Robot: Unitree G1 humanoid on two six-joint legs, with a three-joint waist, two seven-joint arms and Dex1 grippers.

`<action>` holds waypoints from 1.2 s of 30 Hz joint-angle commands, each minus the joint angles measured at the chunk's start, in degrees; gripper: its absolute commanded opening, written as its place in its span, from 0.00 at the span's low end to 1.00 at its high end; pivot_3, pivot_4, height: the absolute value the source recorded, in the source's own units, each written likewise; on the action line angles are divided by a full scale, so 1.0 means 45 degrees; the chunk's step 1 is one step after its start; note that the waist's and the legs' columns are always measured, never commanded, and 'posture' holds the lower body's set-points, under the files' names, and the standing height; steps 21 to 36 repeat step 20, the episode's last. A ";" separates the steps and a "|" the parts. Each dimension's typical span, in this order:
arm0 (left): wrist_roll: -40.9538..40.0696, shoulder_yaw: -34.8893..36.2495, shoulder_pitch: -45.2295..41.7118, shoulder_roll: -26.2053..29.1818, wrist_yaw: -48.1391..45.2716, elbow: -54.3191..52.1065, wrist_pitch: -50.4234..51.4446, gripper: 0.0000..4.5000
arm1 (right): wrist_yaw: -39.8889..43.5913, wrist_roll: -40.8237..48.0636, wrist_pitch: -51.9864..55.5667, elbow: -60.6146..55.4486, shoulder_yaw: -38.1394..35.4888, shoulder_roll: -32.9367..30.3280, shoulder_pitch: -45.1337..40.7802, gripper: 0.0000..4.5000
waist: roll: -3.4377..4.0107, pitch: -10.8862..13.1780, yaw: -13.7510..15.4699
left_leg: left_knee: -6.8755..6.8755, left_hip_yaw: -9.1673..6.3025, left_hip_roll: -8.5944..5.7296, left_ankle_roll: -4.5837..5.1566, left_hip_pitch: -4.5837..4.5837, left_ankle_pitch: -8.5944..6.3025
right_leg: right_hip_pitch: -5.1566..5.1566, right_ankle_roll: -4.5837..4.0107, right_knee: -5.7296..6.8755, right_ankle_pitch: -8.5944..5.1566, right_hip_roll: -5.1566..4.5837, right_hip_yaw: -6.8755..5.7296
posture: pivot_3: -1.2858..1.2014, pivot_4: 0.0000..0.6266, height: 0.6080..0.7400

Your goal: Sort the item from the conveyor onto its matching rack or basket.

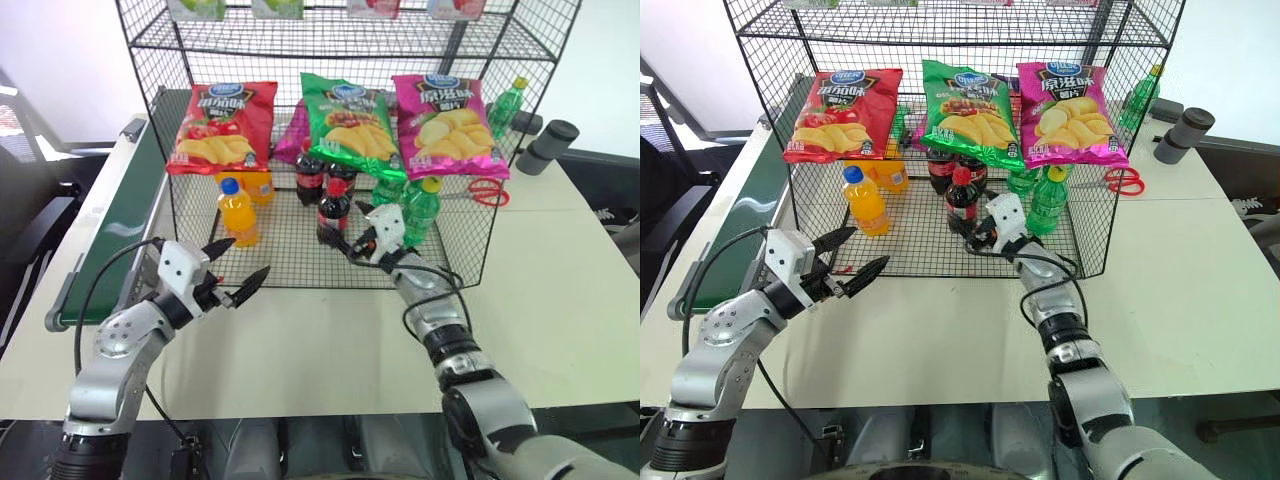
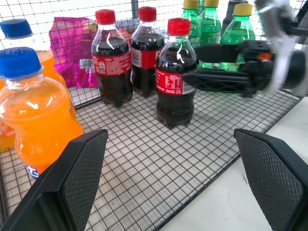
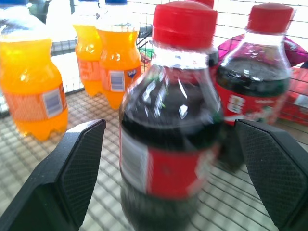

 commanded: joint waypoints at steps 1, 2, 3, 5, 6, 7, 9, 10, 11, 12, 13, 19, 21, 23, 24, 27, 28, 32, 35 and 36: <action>-0.0105 -0.0023 -0.0300 0.0149 0.0158 -0.0190 0.0556 1.00 | 0.1306 0.0828 0.1272 -0.3261 -0.0013 -0.1038 0.1433 0.99 | 0.0004 0.0001 0.0005 | 0.0000 0.0001 0.0000 0.0000 -0.0001 0.0000 | -0.0001 0.0000 0.0000 0.0000 0.0000 0.0001 | 0.52 0.24 1.00; -0.0028 -0.0060 -0.0344 0.0222 0.0160 -0.0171 0.0682 1.00 | 0.1648 0.1143 0.1762 -0.4288 -0.0138 -0.1487 0.2031 0.99 | 0.0004 0.0001 0.0016 | -0.0001 -0.0002 0.0000 0.0000 -0.0001 0.0000 | 0.0000 0.0000 0.0002 0.0000 0.0000 0.0000 | 0.52 0.24 1.00; 0.0045 -0.0082 -0.0370 0.0284 0.0155 -0.0154 0.0772 1.00 | 0.1874 0.1413 0.2189 -0.5159 -0.0282 -0.1870 0.2523 0.99 | 0.0006 0.0002 0.0039 | -0.0001 -0.0003 0.0000 0.0001 0.0001 0.0000 | 0.0001 0.0000 0.0001 0.0000 0.0001 0.0000 | 0.52 0.24 1.00; 0.0184 -0.0016 -0.0402 0.0414 0.0124 -0.0024 0.0762 1.00 | 0.2274 0.2176 0.3226 -0.7104 -0.0849 -0.2874 0.3612 0.99 | 0.0006 0.0002 0.0083 | -0.0002 -0.0003 -0.0001 0.0002 -0.0002 -0.0001 | 0.0002 0.0000 -0.0003 0.0000 0.0000 0.0001 | 0.52 0.24 1.00; 0.0185 0.0019 -0.0398 0.0456 0.0110 0.0006 0.0757 1.00 | 0.2335 0.2428 0.3615 -0.7729 -0.1016 -0.3185 0.3944 0.99 | 0.0008 0.0003 0.0086 | -0.0002 -0.0003 -0.0001 0.0003 -0.0002 -0.0001 | 0.0006 0.0000 -0.0011 0.0000 -0.0001 0.0002 | 0.52 0.24 1.00; 0.0186 0.0058 -0.0389 0.0516 0.0083 0.0043 0.0738 1.00 | 0.2385 0.2782 0.4023 -0.8363 -0.1313 -0.3531 0.4316 0.99 | 0.0007 0.0003 0.0070 | -0.0002 -0.0002 -0.0002 0.0003 -0.0002 -0.0001 | 0.0009 0.0000 -0.0015 0.0000 -0.0002 0.0002 | 0.52 0.24 1.00; 0.0205 0.0134 -0.0363 0.0640 0.0022 0.0146 0.0690 1.00 | 0.2526 0.3356 0.4678 -0.9340 -0.1964 -0.4218 0.5038 0.99 | 0.0007 0.0002 0.0002 | -0.0001 -0.0002 0.0002 0.0003 0.0014 -0.0001 | 0.0020 0.0000 -0.0016 0.0000 0.0001 0.0004 | 0.52 0.24 1.00; 0.0227 0.0172 -0.0354 0.0699 -0.0010 0.0215 0.0660 1.00 | 0.2630 0.3593 0.4949 -0.9746 -0.2301 -0.4559 0.5389 0.99 | 0.0013 -0.0001 0.0020 | -0.0002 -0.0002 0.0003 0.0003 0.0020 -0.0001 | 0.0023 -0.0001 -0.0014 -0.0001 0.0005 0.0004 | 0.52 0.24 1.00; 0.0269 0.0194 -0.0348 0.0766 -0.0058 0.0300 0.0624 1.00 | 0.2726 0.3787 0.5194 -1.0067 -0.2636 -0.4880 0.5728 0.99 | 0.0013 -0.0002 0.0040 | -0.0004 -0.0006 0.0003 0.0003 0.0021 -0.0001 | 0.0023 -0.0002 -0.0011 -0.0001 0.0007 0.0002 | 0.52 0.24 1.00; 0.0298 0.0225 -0.0358 0.0816 -0.0103 0.0416 0.0551 1.00 | 0.2853 0.3980 0.5353 -1.0315 -0.2965 -0.5188 0.6056 0.99 | 0.0014 -0.0001 0.0068 | -0.0005 -0.0009 0.0005 0.0003 0.0022 -0.0001 | 0.0024 -0.0003 -0.0011 -0.0002 0.0012 0.0001 | 0.52 0.24 1.00; 0.0333 0.0270 -0.0390 0.0873 -0.0187 0.0582 0.0395 1.00 | 0.2998 0.4179 0.5487 -1.0482 -0.3348 -0.5500 0.6413 0.99 | 0.0014 -0.0001 0.0101 | -0.0005 -0.0009 0.0005 0.0003 0.0019 -0.0001 | 0.0023 -0.0003 -0.0014 -0.0002 0.0013 0.0001 | 0.52 0.24 1.00; 0.0414 0.0382 -0.0628 0.1184 -0.0668 0.1426 -0.0112 1.00 | 0.3497 0.4784 0.5891 -1.1017 -0.4326 -0.6379 0.7498 0.99 | 0.0012 -0.0002 0.0168 | -0.0003 0.0001 -0.0002 0.0006 0.0018 -0.0001 | 0.0033 -0.0002 -0.0031 -0.0002 0.0010 0.0004 | 0.52 0.24 1.00; 0.0369 0.0390 -0.0634 0.1222 -0.0792 0.1525 -0.0187 1.00 | 0.3491 0.4795 0.5922 -1.1068 -0.4329 -0.6389 0.7508 0.99 | 0.0012 -0.0002 0.0168 | -0.0003 -0.0001 -0.0001 0.0006 0.0019 -0.0001 | 0.0034 -0.0002 -0.0031 -0.0002 0.0014 0.0003 | 0.52 0.24 1.00; 0.0369 0.0390 -0.0634 0.1222 -0.0792 0.1525 -0.0187 1.00 | 0.3491 0.4795 0.5922 -1.1068 -0.4329 -0.6389 0.7508 0.99 | 0.0012 -0.0002 0.0168 | -0.0003 -0.0001 -0.0001 0.0006 0.0019 -0.0001 | 0.0034 -0.0002 -0.0031 -0.0002 0.0014 0.0003 | 0.52 0.24 1.00; 0.0369 0.0390 -0.0634 0.1222 -0.0792 0.1525 -0.0187 1.00 | 0.3491 0.4795 0.5922 -1.1068 -0.4329 -0.6389 0.7508 0.99 | 0.0012 -0.0002 0.0168 | -0.0003 -0.0001 -0.0001 0.0006 0.0019 -0.0001 | 0.0034 -0.0002 -0.0031 -0.0002 0.0014 0.0003 | 0.52 0.24 1.00; 0.0369 0.0390 -0.0634 0.1222 -0.0792 0.1525 -0.0187 1.00 | 0.3491 0.4795 0.5922 -1.1068 -0.4329 -0.6389 0.7508 0.99 | 0.0012 -0.0002 0.0168 | -0.0003 -0.0001 -0.0001 0.0006 0.0019 -0.0001 | 0.0034 -0.0002 -0.0031 -0.0002 0.0014 0.0003 | 0.52 0.24 1.00; 0.0369 0.0390 -0.0634 0.1222 -0.0792 0.1525 -0.0187 1.00 | 0.3491 0.4795 0.5922 -1.1068 -0.4329 -0.6389 0.7508 0.99 | 0.0012 -0.0002 0.0168 | -0.0003 -0.0001 -0.0001 0.0006 0.0019 -0.0001 | 0.0034 -0.0002 -0.0031 -0.0002 0.0014 0.0003 | 0.52 0.24 1.00; 0.0369 0.0390 -0.0634 0.1222 -0.0792 0.1525 -0.0187 1.00 | 0.3491 0.4795 0.5922 -1.1068 -0.4329 -0.6389 0.7508 0.99 | 0.0012 -0.0002 0.0168 | -0.0003 -0.0001 -0.0001 0.0006 0.0019 -0.0001 | 0.0034 -0.0002 -0.0031 -0.0002 0.0014 0.0003 | 0.52 0.24 1.00; 0.0369 0.0390 -0.0634 0.1222 -0.0792 0.1525 -0.0187 1.00 | 0.3491 0.4795 0.5922 -1.1068 -0.4329 -0.6389 0.7508 0.99 | 0.0012 -0.0002 0.0168 | -0.0003 -0.0001 -0.0001 0.0006 0.0019 -0.0001 | 0.0034 -0.0002 -0.0031 -0.0002 0.0014 0.0003 | 0.52 0.24 1.00; 0.0369 0.0390 -0.0634 0.1222 -0.0792 0.1525 -0.0187 1.00 | 0.3491 0.4795 0.5922 -1.1068 -0.4329 -0.6389 0.7508 0.99 | 0.0012 -0.0002 0.0168 | -0.0003 -0.0001 -0.0001 0.0006 0.0019 -0.0001 | 0.0034 -0.0002 -0.0031 -0.0002 0.0014 0.0003 | 0.52 0.24 1.00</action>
